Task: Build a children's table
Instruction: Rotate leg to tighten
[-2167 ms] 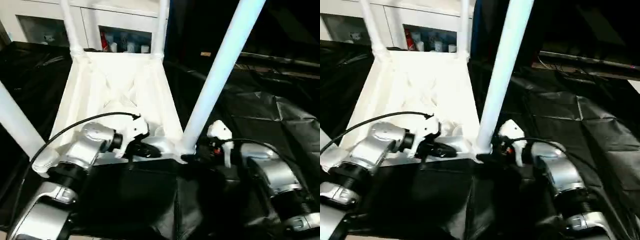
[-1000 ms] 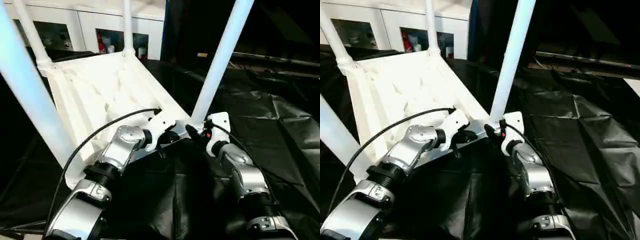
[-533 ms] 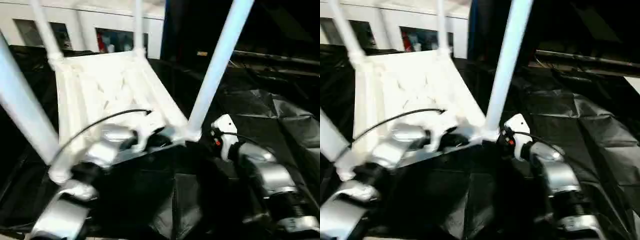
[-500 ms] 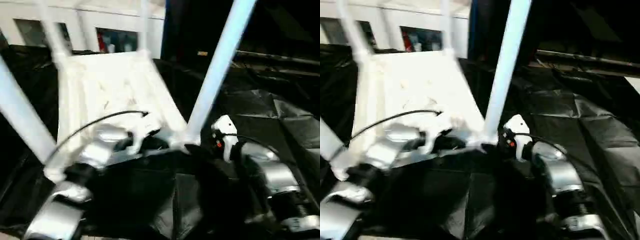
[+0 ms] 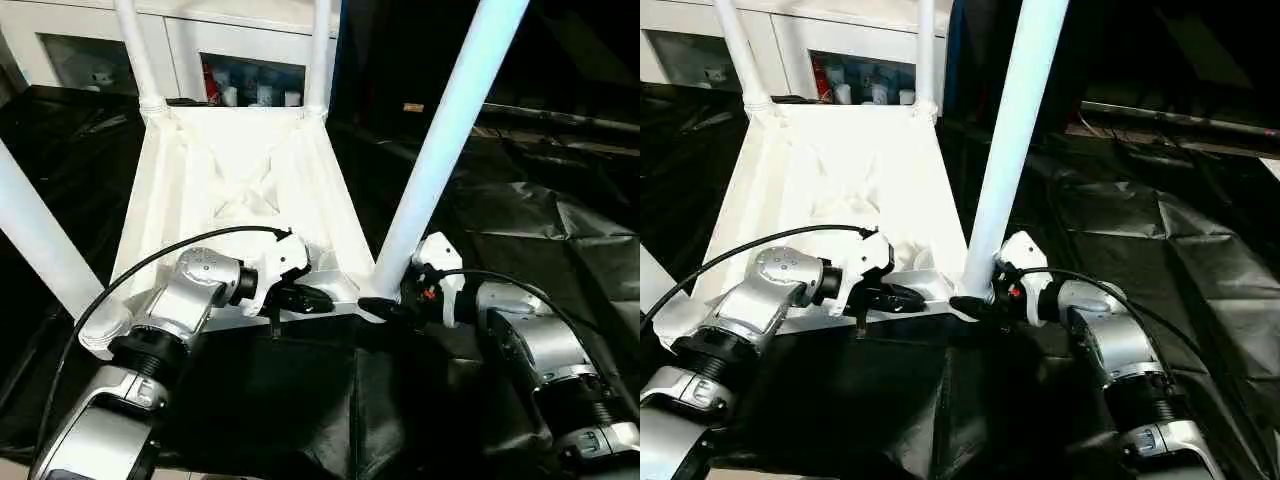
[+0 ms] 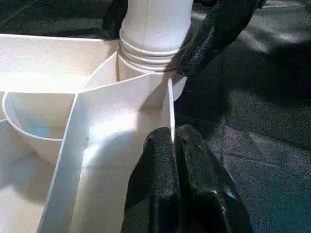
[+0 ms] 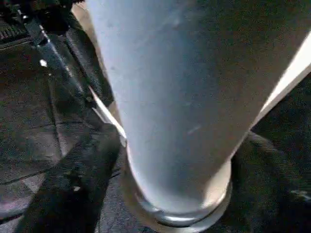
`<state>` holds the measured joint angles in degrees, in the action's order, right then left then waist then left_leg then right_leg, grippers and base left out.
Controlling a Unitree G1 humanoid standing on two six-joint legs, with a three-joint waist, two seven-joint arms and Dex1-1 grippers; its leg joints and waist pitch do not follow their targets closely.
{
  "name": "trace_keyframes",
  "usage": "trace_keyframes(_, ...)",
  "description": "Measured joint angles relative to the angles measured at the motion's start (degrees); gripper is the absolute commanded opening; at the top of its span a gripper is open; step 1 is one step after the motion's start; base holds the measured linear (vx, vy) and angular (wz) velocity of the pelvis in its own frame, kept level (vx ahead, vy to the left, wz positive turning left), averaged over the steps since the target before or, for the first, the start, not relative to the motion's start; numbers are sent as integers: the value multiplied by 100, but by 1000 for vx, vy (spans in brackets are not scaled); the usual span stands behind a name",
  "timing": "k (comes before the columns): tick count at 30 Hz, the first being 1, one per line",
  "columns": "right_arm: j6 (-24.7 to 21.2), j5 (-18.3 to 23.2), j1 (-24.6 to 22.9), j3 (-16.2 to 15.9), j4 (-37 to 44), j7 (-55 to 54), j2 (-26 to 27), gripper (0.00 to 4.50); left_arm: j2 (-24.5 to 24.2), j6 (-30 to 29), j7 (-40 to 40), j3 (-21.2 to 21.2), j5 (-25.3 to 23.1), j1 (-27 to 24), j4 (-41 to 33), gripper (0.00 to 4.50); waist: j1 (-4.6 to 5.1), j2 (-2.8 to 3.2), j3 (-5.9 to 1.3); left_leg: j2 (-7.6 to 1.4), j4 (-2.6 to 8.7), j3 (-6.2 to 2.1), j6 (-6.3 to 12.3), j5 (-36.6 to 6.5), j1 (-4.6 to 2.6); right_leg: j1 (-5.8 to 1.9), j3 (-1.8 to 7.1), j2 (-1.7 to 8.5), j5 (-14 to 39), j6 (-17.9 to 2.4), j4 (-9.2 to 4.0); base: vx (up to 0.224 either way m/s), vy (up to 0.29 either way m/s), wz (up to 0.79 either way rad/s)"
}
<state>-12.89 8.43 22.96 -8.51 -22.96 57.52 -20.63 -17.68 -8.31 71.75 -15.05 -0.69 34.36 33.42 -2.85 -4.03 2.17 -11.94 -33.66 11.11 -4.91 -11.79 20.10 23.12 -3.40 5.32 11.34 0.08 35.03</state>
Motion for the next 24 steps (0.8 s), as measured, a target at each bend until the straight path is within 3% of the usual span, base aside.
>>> trace_keyframes(8,-80,122,-170,219,33,-267,188,277,44,19,-135,-7,-32,4,26,0,-21,0,-2,0,-1,4,0,0,-5,-2,2,0,0,0,5,0,0,0)
trace_keyframes(16,176,-156,-252,788,-266,-2653,1152,267,855,-72,-1703,6,-477,314,563,0,-4,3,-13,8,-5,4,-4,1,-14,-27,34,0,-6,-4,4,0,0,0)
trace_keyframes(22,198,-412,-25,1003,-518,-3959,1592,267,1357,-284,-2533,-25,-668,447,754,0,2,25,-25,20,-5,16,-3,1,-13,-29,77,-5,-6,5,-2,0,0,0)
trace_keyframes(24,264,-445,-16,1016,-546,-4028,1631,322,1367,-238,-2549,-26,-687,448,770,0,2,38,-32,20,0,16,-3,1,-9,-30,78,-7,-5,11,-2,0,0,0)
